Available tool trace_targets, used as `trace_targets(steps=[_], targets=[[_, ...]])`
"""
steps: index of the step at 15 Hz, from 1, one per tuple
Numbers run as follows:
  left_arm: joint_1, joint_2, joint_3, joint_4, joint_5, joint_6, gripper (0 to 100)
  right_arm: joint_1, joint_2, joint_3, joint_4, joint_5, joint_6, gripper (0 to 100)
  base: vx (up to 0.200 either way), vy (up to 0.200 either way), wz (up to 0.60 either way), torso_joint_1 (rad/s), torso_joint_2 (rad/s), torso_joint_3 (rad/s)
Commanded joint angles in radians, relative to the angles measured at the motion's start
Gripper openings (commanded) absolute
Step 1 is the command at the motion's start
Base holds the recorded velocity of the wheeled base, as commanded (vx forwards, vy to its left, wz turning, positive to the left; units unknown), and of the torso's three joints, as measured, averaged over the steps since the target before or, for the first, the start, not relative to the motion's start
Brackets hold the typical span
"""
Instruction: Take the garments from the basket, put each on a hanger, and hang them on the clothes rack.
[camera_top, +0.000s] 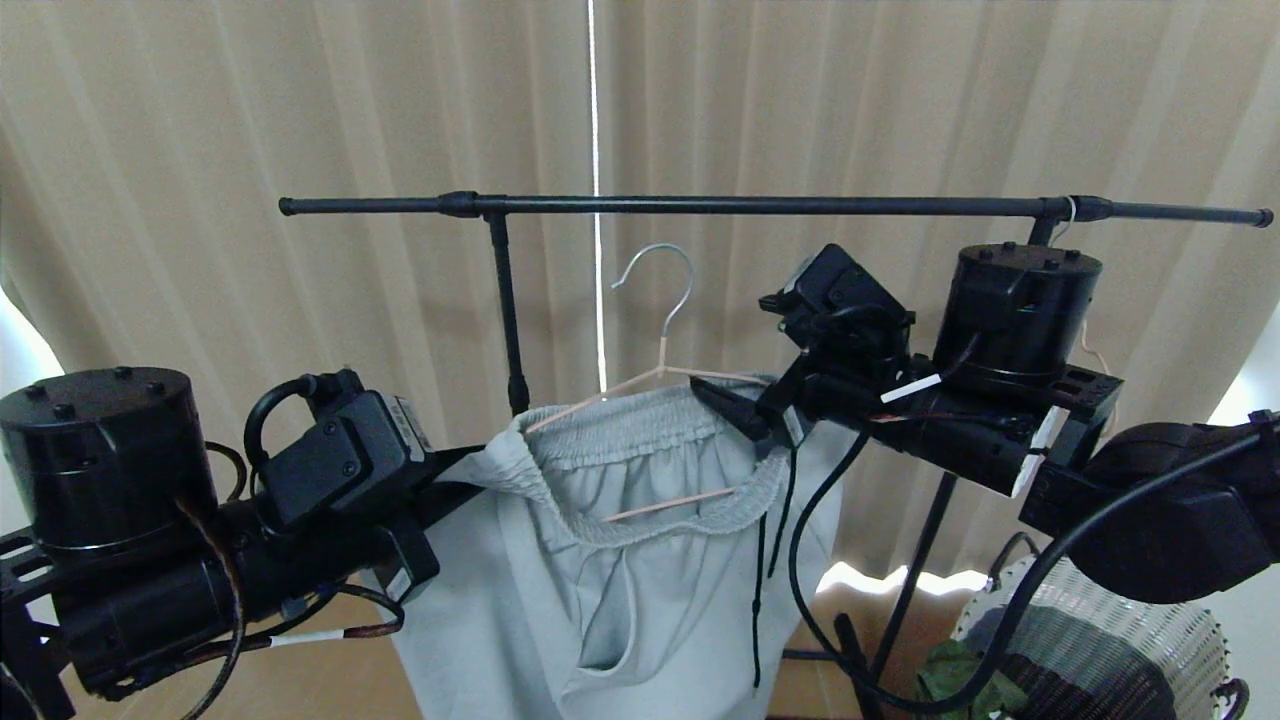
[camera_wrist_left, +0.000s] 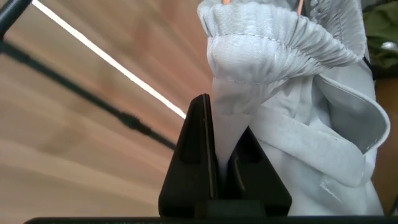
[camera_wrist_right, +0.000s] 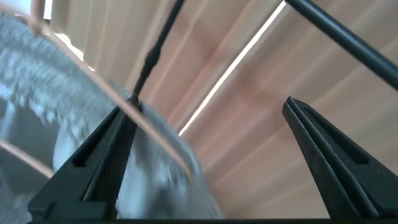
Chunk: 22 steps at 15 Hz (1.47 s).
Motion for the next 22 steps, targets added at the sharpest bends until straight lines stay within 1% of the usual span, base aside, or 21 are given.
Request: trace_targets(steps=[1,5,6,7,12,17,22], targets=[[-0.017,-0.001,0.004,-0.014,-0.001,0.0,0,0.008,0.022,-0.016,0.0,0.01,-0.003,100,0.0,0.0,0.0,0.0,0.0,0.0],[-0.018,-0.008,0.01,-0.028,-0.002,0.0,0,0.008,0.023,-0.021,-0.002,0.045,-0.003,100,0.0,0.0,0.0,0.0,0.0,0.0],[-0.018,-0.011,0.01,-0.028,-0.01,0.0,0,0.008,0.022,-0.019,-0.002,0.054,-0.003,0,0.0,0.0,0.0,0.0,0.0,0.0],[-0.018,-0.012,0.01,-0.028,-0.027,0.0,0,0.008,0.022,-0.021,-0.002,0.056,-0.003,0,0.0,0.0,0.0,0.0,0.0,0.0],[-0.011,-0.012,0.007,-0.028,-0.031,-0.002,0,0.007,0.02,-0.015,-0.002,0.057,-0.001,0,0.0,0.0,0.0,0.0,0.0,0.0],[0.057,-0.005,-0.015,-0.028,-0.03,-0.008,0,0.007,-0.001,-0.012,-0.002,0.057,-0.001,0,0.0,0.0,0.0,0.0,0.0,0.0],[0.071,0.009,-0.019,-0.026,-0.028,-0.007,0,0.007,-0.01,-0.009,-0.003,0.057,-0.001,0,0.0,0.0,0.0,0.0,0.0,0.0]])
